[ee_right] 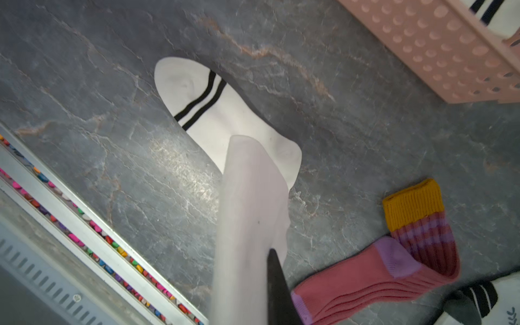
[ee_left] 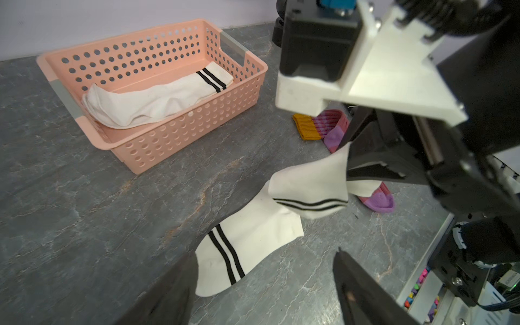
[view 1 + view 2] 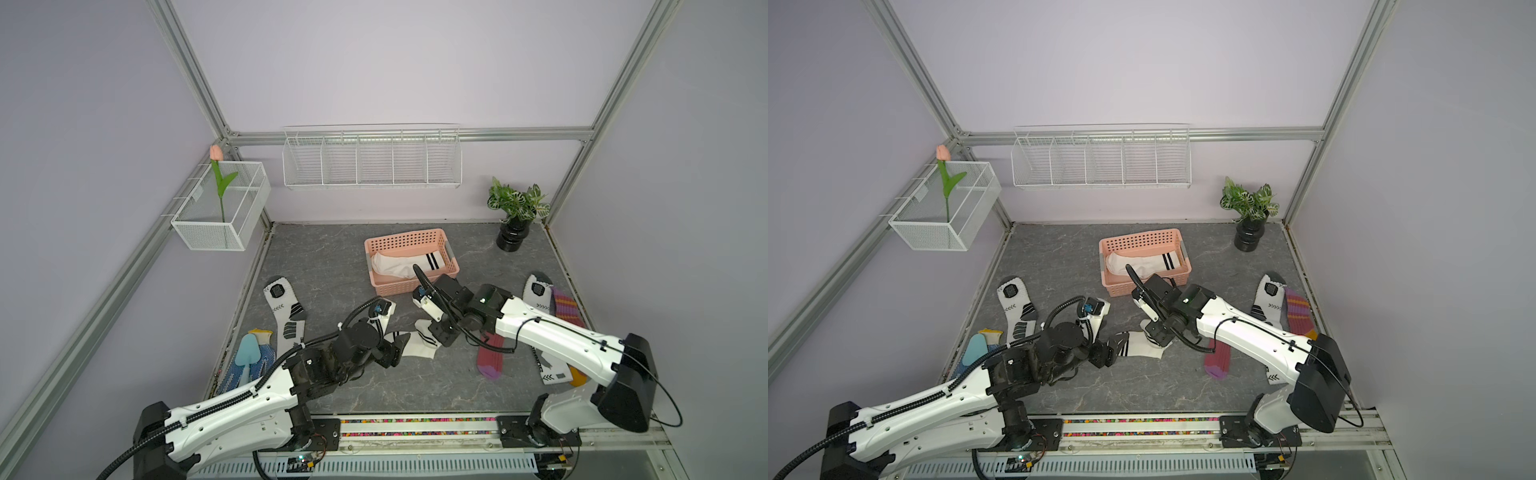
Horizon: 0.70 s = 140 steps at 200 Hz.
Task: Place the socks together as a pair
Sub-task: Flatten out the sock at the center of the board.
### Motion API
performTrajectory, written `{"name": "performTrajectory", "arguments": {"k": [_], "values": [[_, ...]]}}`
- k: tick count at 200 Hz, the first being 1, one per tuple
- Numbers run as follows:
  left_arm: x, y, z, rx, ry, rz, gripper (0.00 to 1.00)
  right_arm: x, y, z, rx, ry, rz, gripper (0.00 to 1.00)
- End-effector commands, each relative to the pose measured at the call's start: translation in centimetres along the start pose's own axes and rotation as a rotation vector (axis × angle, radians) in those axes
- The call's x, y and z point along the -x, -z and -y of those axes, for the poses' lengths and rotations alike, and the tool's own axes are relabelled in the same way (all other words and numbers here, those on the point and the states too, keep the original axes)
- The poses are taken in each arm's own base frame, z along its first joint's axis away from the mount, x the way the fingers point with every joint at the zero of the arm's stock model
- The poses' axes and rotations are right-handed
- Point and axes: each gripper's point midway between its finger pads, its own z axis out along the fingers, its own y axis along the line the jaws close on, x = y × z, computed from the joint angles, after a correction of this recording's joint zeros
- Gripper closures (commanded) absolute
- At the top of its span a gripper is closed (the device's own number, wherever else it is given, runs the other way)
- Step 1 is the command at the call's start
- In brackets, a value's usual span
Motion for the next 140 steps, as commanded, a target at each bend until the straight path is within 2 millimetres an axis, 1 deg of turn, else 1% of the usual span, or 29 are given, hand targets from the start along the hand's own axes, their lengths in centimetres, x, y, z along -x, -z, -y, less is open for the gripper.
{"name": "performTrajectory", "arguments": {"k": [1,26,47,53,54,55,57,91,110,122,140], "values": [[1.9,0.1,2.0,-0.124,0.017,0.151,0.21,-1.4,1.2,-0.4,0.045,0.01,-0.084,0.93],[1.6,-0.8,2.7,-0.174,0.078,0.19,0.17,-0.8,1.6,0.5,0.0,-0.004,-0.097,0.93],[1.4,-2.0,3.0,-0.174,0.116,0.217,0.13,0.5,1.9,0.8,-0.018,-0.035,-0.039,0.93],[1.5,-2.3,3.2,-0.171,0.121,0.232,0.08,0.9,2.0,0.7,-0.013,-0.045,-0.023,0.93],[1.5,-2.4,3.2,-0.17,0.121,0.233,0.04,0.9,2.0,0.7,-0.011,-0.046,-0.02,0.93],[1.5,-2.4,3.2,-0.17,0.121,0.236,0.01,1.0,2.0,0.7,-0.011,-0.048,-0.018,0.93],[1.5,-2.5,3.3,-0.17,0.12,0.238,0.0,1.1,2.1,0.7,-0.01,-0.052,-0.012,0.93],[1.8,-4.2,4.9,-0.148,0.075,0.266,0.01,2.3,2.7,0.8,-0.01,-0.089,0.045,0.93],[1.4,-5.5,5.7,-0.132,0.04,0.245,0.0,2.7,3.1,0.7,-0.006,-0.104,0.071,0.93],[1.2,-6.3,5.5,-0.091,0.031,0.236,0.0,2.7,3.4,0.7,-0.003,-0.111,0.08,0.93],[1.1,-7.1,4.4,-0.008,0.04,0.25,0.0,2.7,3.6,0.7,0.002,-0.121,0.09,0.93]]}}
